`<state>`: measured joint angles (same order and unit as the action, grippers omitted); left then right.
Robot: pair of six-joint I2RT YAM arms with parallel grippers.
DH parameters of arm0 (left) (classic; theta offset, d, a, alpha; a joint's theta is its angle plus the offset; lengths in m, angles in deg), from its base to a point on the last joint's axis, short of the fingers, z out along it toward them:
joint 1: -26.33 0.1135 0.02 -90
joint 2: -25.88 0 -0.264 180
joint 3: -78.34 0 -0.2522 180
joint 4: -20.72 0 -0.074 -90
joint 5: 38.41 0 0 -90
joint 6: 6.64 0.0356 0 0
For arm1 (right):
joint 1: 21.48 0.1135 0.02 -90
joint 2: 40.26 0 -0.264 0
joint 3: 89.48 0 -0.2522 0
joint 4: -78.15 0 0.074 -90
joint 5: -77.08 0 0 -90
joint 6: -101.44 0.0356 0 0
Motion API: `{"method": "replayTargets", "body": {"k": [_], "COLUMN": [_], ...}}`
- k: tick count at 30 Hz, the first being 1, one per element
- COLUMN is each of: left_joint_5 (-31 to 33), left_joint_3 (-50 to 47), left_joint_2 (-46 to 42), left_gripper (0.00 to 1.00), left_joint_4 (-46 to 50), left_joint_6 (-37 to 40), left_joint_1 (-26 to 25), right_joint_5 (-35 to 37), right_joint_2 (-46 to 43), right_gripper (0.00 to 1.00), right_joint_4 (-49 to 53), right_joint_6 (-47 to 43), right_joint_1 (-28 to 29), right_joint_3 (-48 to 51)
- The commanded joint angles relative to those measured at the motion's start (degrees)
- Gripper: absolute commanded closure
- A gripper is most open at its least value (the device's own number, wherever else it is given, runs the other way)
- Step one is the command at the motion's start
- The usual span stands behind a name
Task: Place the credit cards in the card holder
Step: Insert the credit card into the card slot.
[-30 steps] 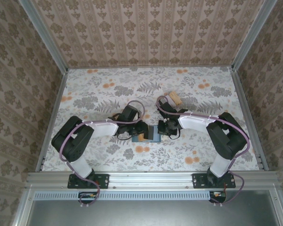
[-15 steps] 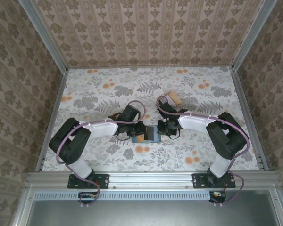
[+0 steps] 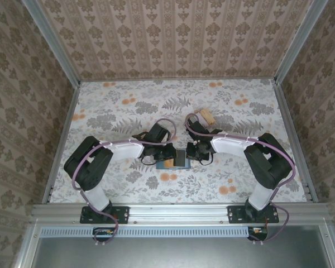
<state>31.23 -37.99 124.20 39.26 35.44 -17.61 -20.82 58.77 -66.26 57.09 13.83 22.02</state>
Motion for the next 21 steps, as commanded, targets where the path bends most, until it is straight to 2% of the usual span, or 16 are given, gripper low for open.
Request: {"method": "replayTargets", "body": {"k": [1, 7, 13, 17, 21], "left_joint_5": [-2.5, -4.43, -8.27, -7.98, -3.58], "left_joint_3": [0.93, -0.45, -4.1, -3.98, -2.97], "left_joint_2": [0.87, 0.82, 1.22, 0.79, -2.29], "left_gripper": [0.85, 0.87, 0.89, 0.85, 0.76], "left_joint_4": [0.11, -1.31, -10.08, -8.12, -0.74], "left_joint_6": [-0.6, -6.43, -12.52, -11.18, -6.76], "left_joint_1": [-0.66, 0.21, 1.67, 1.67, 1.68], "right_joint_5": [0.12, 0.76, 0.99, 1.59, 2.94], "right_joint_2": [2.85, 2.64, 2.49, 2.41, 2.61], "right_gripper": [0.84, 0.84, 0.84, 0.84, 0.84], "right_joint_4": [0.4, 0.59, 0.52, 0.82, 1.98], "right_joint_6": [1.33, 1.77, 2.12, 2.16, 2.07], "right_joint_1": [0.81, 1.1, 1.21, 1.25, 1.25], "right_joint_3": [1.26, 1.39, 1.61, 1.57, 1.38]}}
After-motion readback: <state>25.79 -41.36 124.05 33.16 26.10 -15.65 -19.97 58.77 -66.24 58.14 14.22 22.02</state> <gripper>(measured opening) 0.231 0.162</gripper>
